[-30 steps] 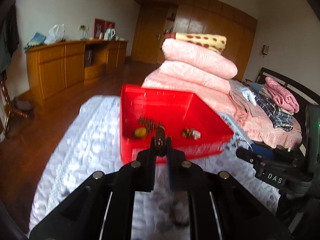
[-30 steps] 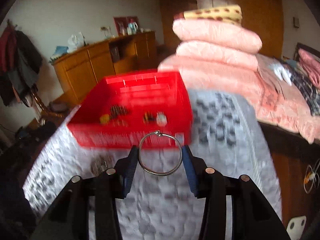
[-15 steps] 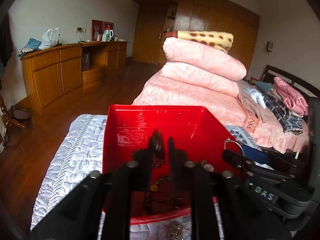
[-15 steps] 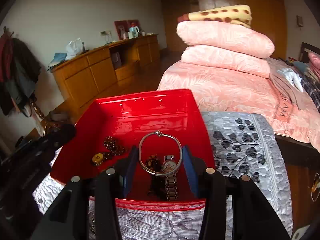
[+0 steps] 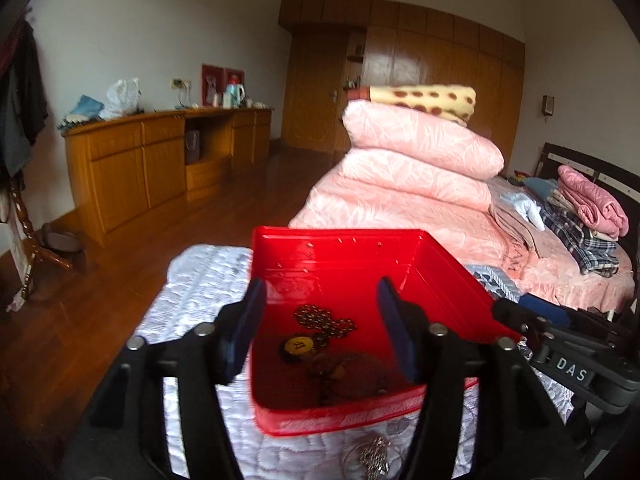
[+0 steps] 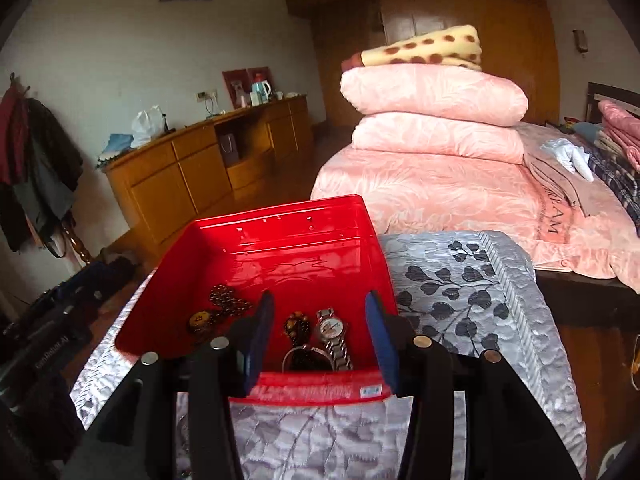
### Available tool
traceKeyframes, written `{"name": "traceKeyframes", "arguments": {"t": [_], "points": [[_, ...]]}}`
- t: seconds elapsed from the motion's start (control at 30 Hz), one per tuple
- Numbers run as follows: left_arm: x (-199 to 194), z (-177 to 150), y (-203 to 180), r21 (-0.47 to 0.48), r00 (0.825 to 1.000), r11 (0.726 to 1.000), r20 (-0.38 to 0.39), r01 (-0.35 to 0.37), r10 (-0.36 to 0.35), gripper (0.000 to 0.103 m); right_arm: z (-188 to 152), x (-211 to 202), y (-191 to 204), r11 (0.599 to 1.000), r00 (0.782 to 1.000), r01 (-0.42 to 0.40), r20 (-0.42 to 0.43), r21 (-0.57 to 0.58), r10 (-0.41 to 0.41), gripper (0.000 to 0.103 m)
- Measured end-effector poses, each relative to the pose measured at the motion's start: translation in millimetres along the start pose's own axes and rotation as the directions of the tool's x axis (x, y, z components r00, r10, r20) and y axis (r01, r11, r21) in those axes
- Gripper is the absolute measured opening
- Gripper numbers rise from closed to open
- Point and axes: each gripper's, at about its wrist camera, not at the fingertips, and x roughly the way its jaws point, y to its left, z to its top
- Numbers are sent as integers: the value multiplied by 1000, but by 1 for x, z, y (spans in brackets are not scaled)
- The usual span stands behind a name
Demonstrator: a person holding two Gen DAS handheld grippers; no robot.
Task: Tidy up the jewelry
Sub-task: 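Withdraw both grippers from the red tin toward the remaining jewelry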
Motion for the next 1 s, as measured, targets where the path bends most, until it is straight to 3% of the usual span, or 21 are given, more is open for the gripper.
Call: {"name": "traceKeyframes", "arguments": {"t": [0.23,0.43,0.7,1.0], "points": [[-52,-24,2,37,994,998,94,-58,54,86,-38,-39,9,1000,999,6,35,-20,-6,57],[-74,-50,12,46,996,996,63,-74,71,89,-72,-59,18,999,1000,5,10,-43,-4,63],[-93,-78,19,71,997,995,-12,-69,70,90,-91,-73,34,998,1000,-20,-22,-65,19,65],[-98,-99,33,71,987,992,-114,-101,109,90,-107,-56,58,996,992,-40,-124,-84,29,65]]}}
